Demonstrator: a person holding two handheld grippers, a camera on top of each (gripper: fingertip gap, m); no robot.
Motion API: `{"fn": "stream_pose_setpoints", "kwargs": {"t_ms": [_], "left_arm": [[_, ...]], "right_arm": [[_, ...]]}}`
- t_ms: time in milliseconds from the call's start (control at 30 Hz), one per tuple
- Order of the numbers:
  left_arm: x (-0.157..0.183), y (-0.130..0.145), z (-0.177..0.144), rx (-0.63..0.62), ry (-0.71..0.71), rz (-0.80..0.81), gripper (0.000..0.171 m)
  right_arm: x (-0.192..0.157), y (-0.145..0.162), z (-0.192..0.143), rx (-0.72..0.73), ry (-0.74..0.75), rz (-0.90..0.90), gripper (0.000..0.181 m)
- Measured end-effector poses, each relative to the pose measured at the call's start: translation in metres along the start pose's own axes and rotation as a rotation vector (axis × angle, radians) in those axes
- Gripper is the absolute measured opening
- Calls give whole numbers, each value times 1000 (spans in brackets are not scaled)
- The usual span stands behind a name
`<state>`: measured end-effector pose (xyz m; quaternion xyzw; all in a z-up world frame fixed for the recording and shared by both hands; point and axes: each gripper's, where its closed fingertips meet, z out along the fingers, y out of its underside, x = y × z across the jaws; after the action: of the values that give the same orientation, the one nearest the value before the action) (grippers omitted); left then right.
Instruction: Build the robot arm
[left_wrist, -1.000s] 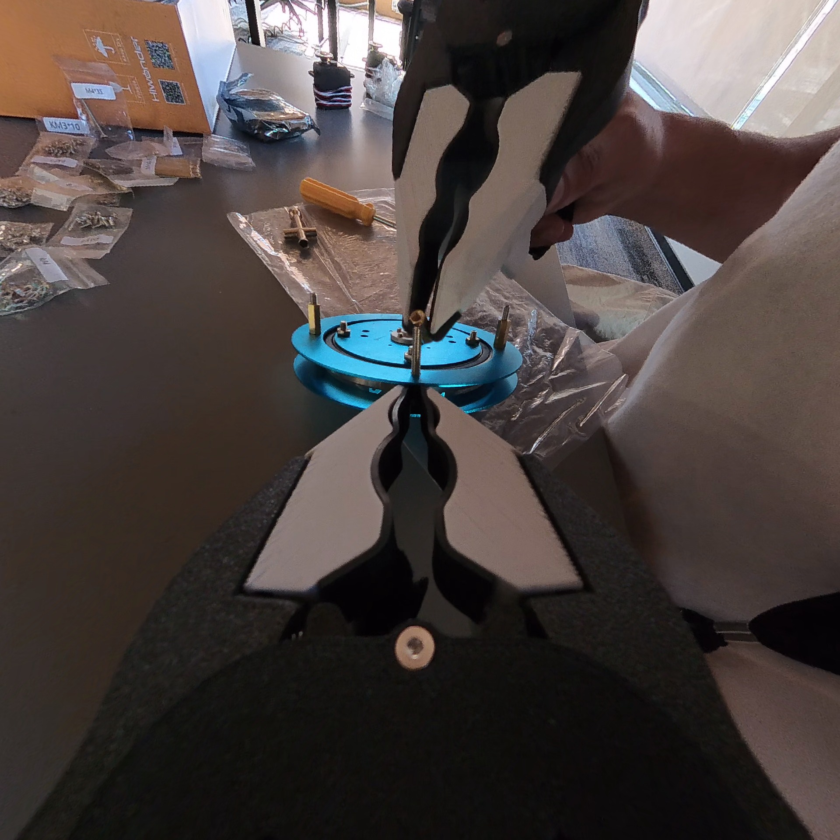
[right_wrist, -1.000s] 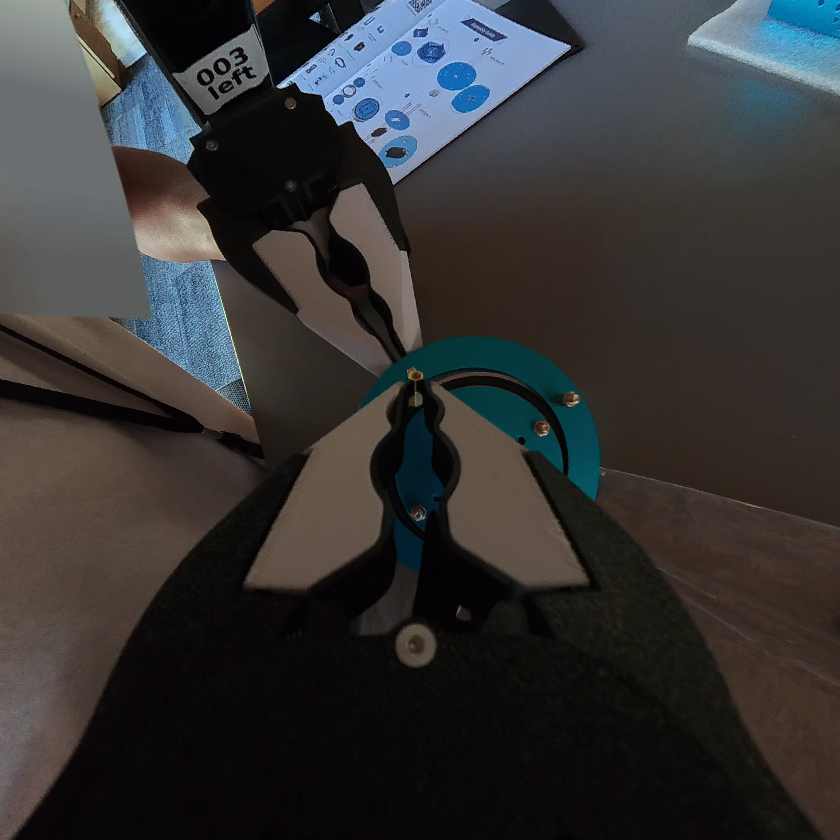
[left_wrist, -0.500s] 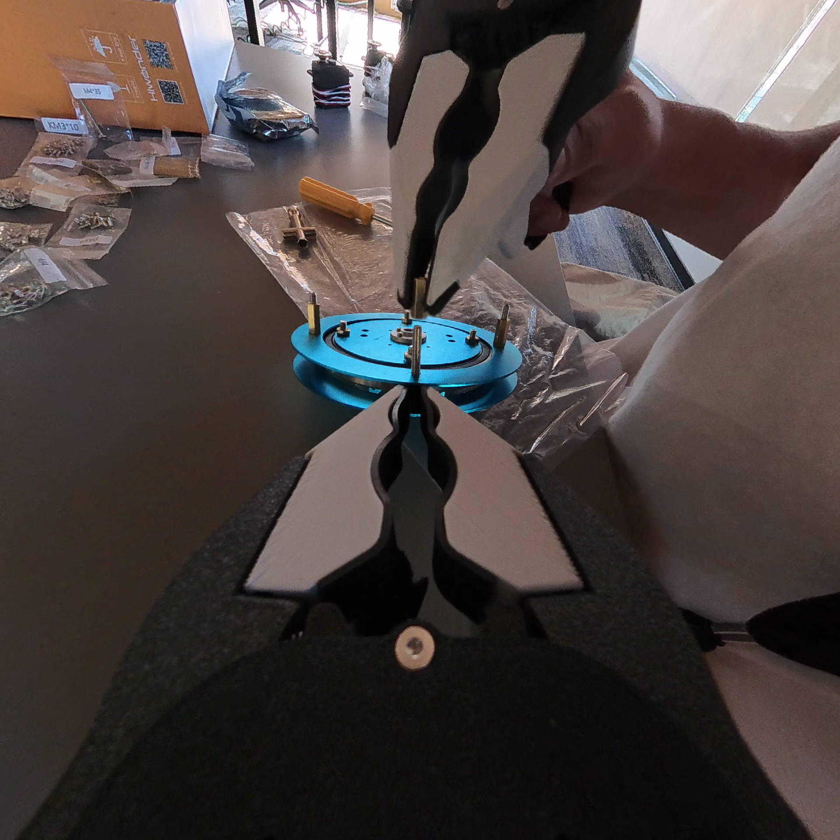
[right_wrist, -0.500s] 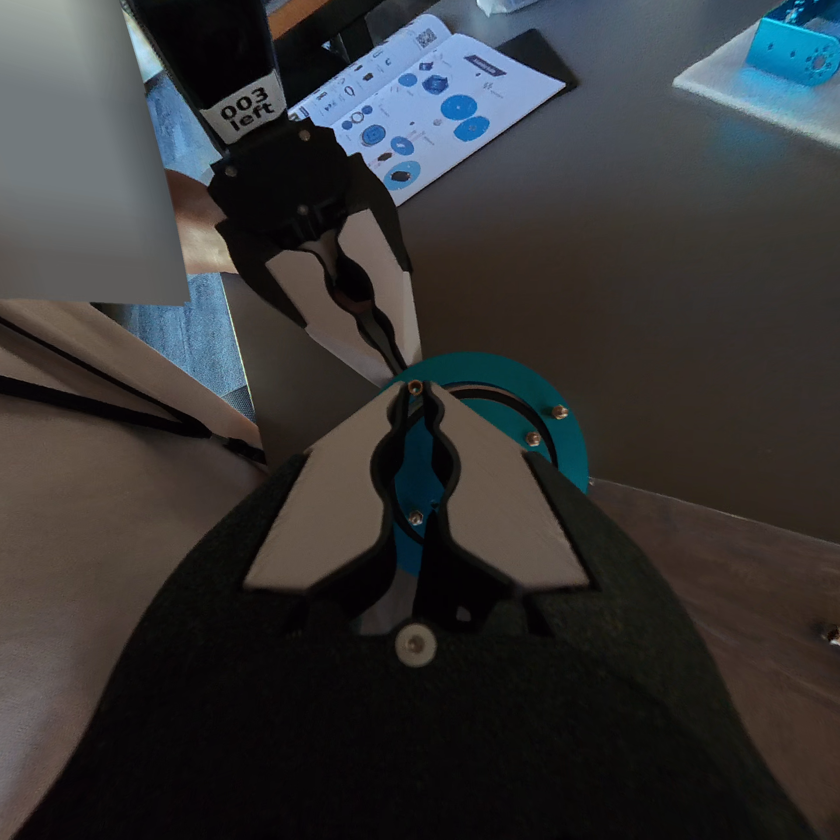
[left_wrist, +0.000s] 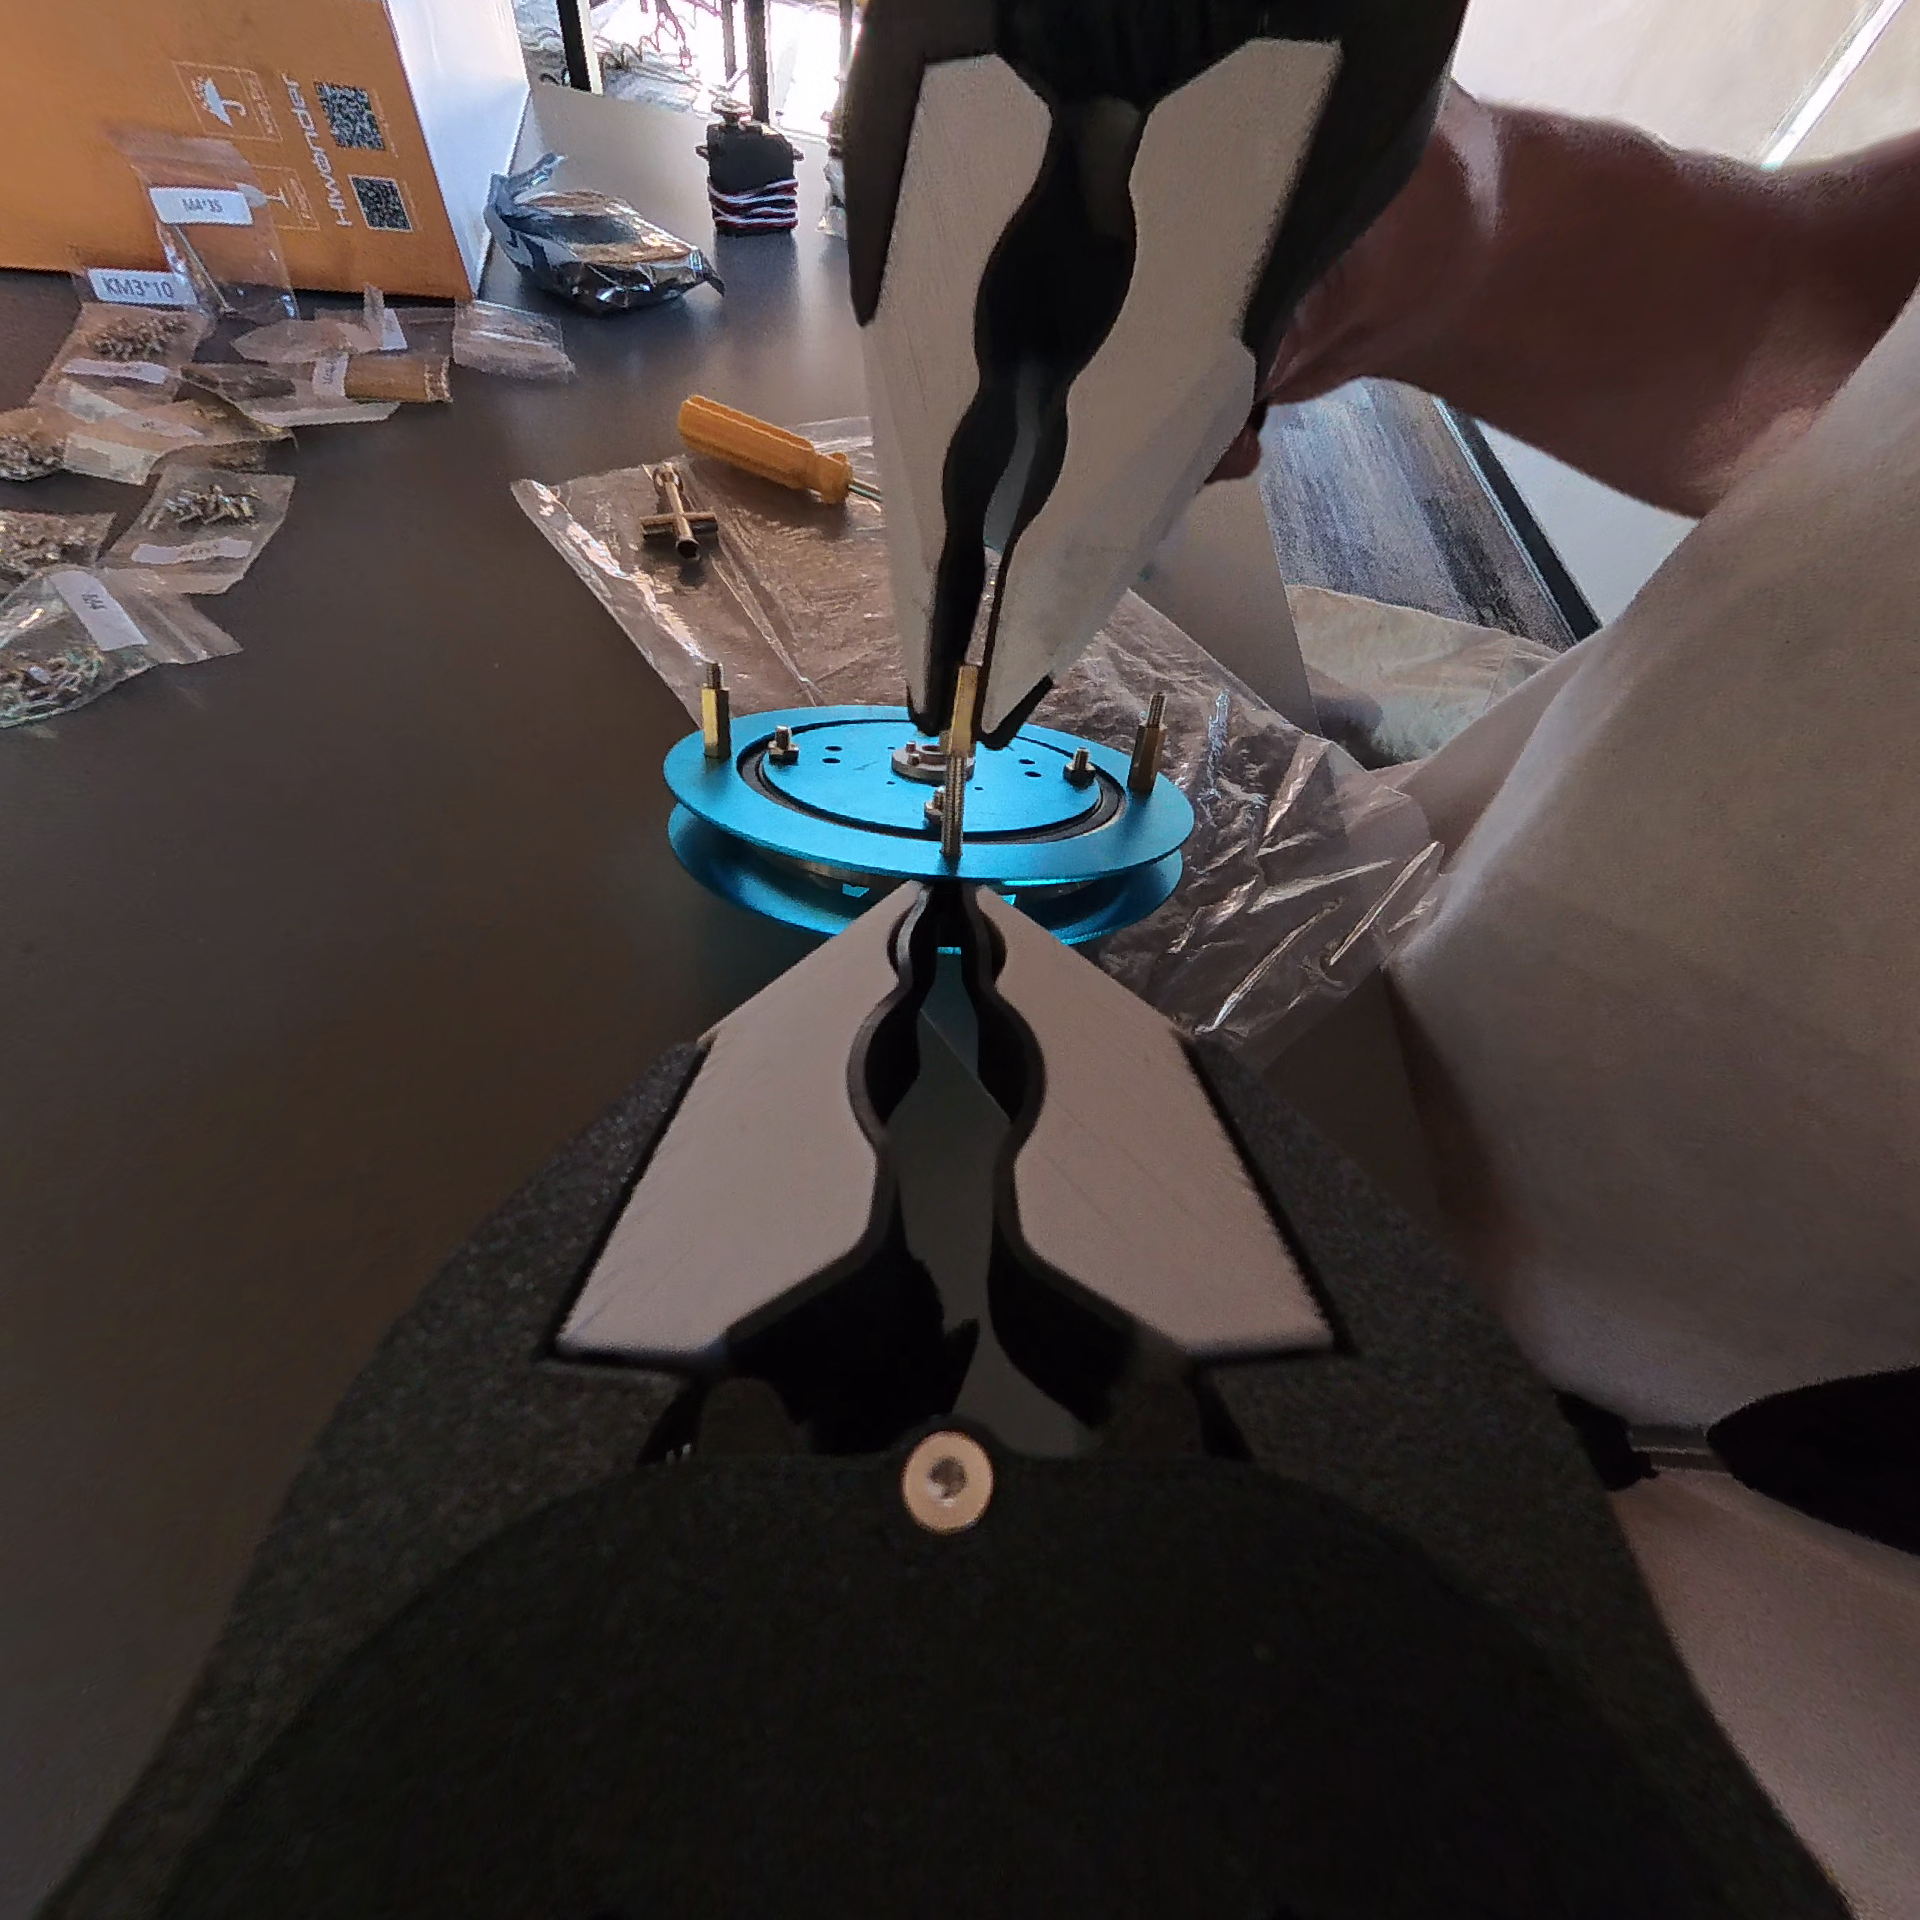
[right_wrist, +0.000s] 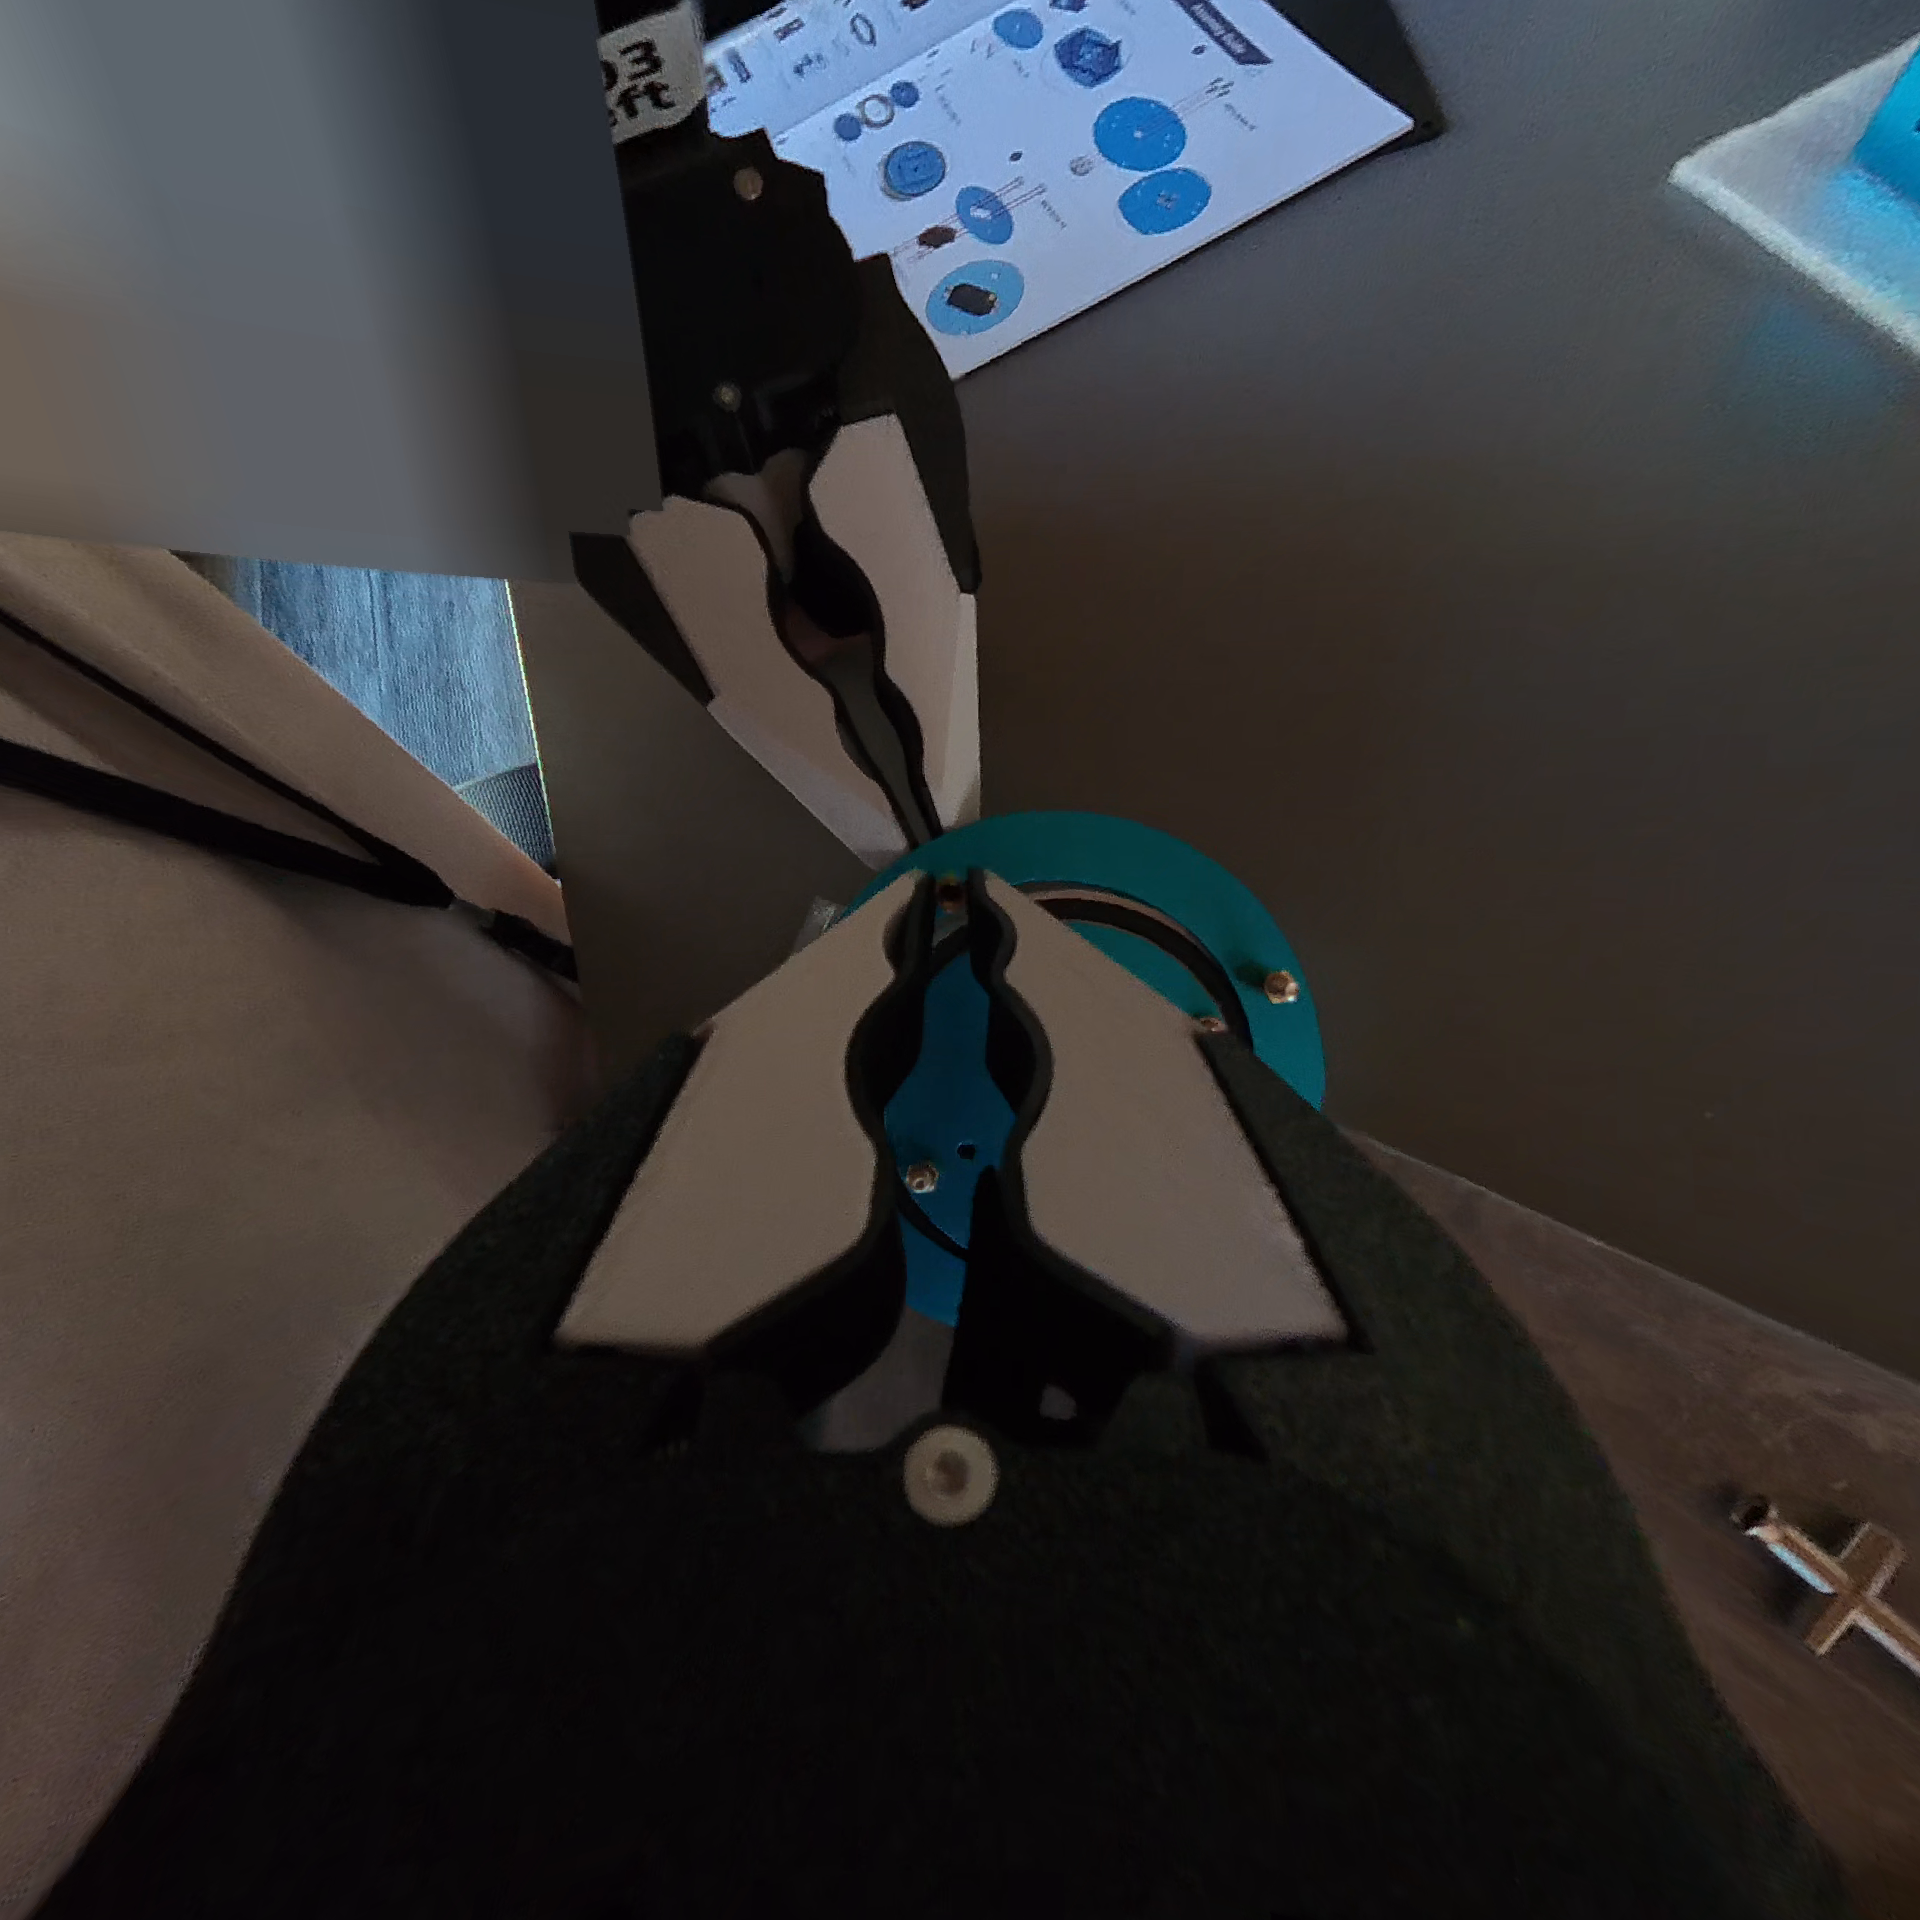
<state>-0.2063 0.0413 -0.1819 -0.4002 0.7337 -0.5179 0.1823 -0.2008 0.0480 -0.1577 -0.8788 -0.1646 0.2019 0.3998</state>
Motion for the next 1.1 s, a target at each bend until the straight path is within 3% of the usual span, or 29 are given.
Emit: {"fn": "stream_pose_setpoints", "kwargs": {"t_ms": [233,400,667,1100], "left_arm": [[0,0,0,1,1,-4,2],[1,0,0,-3,3,6,2],[2,0,1,-1,11,4,3],[1,-2,2,3,64,-50,1]], "right_arm": [[0,0,1,-129,-41,-233,5],[-3,2,1,-204,-169,-346,4],[-4,3,0,-254,-269,-828,5],[-4,3,-1,-116,-390,-1651,5]]}}
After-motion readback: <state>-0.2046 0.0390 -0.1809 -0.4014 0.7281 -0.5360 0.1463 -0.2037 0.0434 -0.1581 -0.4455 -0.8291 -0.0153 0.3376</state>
